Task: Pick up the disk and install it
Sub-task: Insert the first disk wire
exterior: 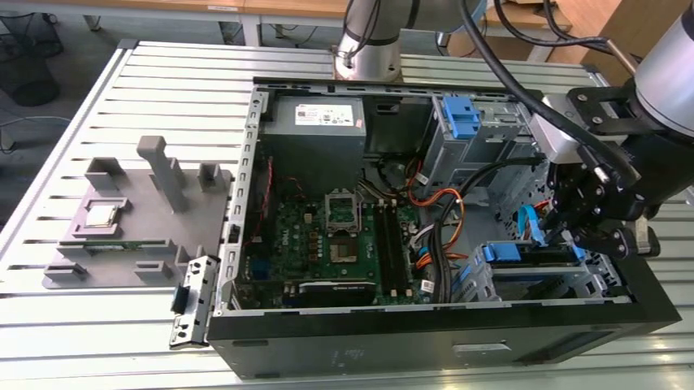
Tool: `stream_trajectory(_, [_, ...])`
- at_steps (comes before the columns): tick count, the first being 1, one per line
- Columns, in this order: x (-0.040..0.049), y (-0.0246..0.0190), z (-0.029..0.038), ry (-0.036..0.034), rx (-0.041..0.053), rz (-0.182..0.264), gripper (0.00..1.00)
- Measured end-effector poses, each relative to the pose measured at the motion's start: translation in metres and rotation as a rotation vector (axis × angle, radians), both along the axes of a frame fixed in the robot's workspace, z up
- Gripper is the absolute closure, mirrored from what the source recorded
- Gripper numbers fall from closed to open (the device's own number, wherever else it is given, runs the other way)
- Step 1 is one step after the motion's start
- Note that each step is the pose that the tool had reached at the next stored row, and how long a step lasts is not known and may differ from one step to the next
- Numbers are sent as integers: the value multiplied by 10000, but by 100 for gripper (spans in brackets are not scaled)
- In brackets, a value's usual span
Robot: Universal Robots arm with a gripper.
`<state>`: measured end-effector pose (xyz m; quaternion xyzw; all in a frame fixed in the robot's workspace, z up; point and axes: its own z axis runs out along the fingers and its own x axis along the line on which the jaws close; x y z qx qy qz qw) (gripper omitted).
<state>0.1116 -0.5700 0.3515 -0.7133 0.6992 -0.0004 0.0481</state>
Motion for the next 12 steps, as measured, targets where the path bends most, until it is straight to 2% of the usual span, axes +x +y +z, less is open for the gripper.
stream_trajectory(8, [85,0,1,4,1,0,77])
stream_trajectory(12, [89,0,1,5,1,-1,77])
